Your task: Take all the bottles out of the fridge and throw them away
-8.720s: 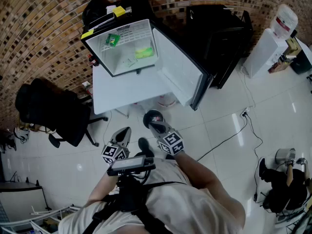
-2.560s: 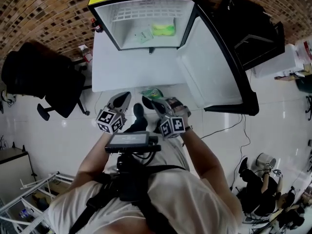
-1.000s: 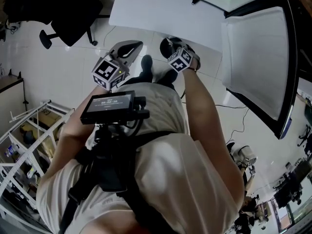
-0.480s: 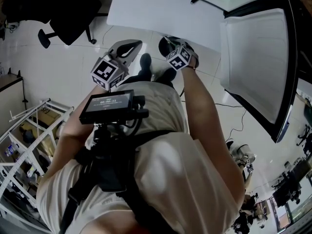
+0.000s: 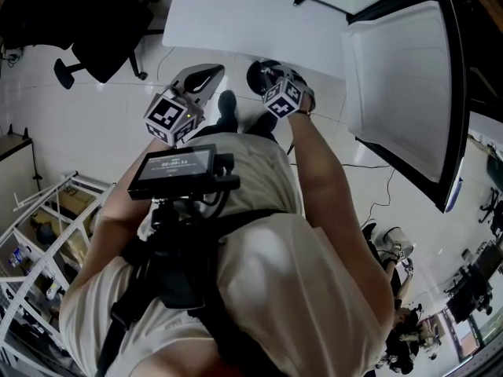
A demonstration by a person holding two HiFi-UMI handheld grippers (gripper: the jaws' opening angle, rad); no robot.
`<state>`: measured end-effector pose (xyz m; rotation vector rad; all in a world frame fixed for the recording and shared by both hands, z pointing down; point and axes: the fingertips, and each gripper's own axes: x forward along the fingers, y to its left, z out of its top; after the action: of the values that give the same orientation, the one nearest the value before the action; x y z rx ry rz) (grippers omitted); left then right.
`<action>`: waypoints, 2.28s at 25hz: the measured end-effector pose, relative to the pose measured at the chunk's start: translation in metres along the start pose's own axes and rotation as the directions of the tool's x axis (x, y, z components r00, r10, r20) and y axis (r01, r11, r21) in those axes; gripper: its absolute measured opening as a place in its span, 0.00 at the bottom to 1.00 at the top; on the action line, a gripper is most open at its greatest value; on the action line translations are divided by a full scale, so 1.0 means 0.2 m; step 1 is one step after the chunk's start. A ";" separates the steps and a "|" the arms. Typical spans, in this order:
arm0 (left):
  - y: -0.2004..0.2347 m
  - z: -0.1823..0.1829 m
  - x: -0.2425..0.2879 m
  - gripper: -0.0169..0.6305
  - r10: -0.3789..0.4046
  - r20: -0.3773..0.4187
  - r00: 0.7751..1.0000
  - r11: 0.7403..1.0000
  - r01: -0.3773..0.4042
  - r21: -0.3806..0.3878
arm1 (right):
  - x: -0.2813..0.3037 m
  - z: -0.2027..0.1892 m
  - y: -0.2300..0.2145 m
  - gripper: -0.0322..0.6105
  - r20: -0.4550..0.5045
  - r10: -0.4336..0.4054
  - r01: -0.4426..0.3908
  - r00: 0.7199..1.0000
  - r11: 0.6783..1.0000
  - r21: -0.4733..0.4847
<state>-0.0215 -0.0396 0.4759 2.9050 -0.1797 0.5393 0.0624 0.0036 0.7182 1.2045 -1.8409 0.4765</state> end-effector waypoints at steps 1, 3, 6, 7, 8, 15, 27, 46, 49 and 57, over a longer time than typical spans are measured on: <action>0.00 0.00 0.01 0.05 -0.006 0.004 1.000 1.000 0.006 0.000 | -0.02 0.00 0.00 0.15 0.006 -0.004 0.004 1.000 1.000 -0.003; -0.02 0.01 0.03 0.05 -0.022 0.014 1.000 1.000 0.022 0.003 | -0.07 0.02 0.01 0.15 0.020 -0.011 0.011 1.000 1.000 -0.014; -0.02 0.00 0.04 0.05 -0.044 0.028 0.999 0.999 0.044 0.009 | -0.18 0.07 0.03 0.15 0.060 -0.027 0.027 0.998 1.000 0.001; -0.02 -0.01 0.04 0.05 -0.050 0.034 0.998 0.999 0.050 0.008 | -0.22 0.09 0.03 0.13 0.081 -0.032 0.031 0.996 0.999 0.021; -0.01 -0.01 0.05 0.05 -0.059 0.041 0.997 0.998 0.059 0.004 | -0.27 0.12 0.02 0.10 0.106 -0.040 0.036 0.994 0.998 0.045; -0.03 0.13 0.16 0.05 -0.147 0.087 0.985 0.989 0.145 0.035 | -0.63 0.31 -0.19 0.08 0.263 -0.211 0.166 0.942 0.969 0.184; -0.04 0.26 0.24 0.05 -0.196 0.139 0.971 0.980 0.188 0.065 | -1.28 0.71 -0.41 0.05 0.570 -0.425 0.199 0.703 0.888 0.415; -0.06 0.34 0.26 0.04 -0.262 0.174 0.949 0.964 0.247 0.100 | -1.33 0.75 -0.47 0.05 0.572 -0.459 0.214 0.680 0.870 0.444; -0.04 0.34 0.26 0.04 -0.262 0.172 0.950 0.964 0.248 0.100 | -1.31 0.77 -0.47 0.05 0.571 -0.462 0.217 0.679 0.869 0.446; 0.02 0.31 0.24 0.04 -0.284 0.163 0.945 0.957 0.271 0.099 | -1.24 0.81 -0.47 0.05 0.527 -0.476 0.254 0.704 0.861 0.440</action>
<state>0.0440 -0.0605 0.4369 2.9765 0.2315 0.2476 0.1130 -0.0168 0.4121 2.1289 -2.0081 0.1580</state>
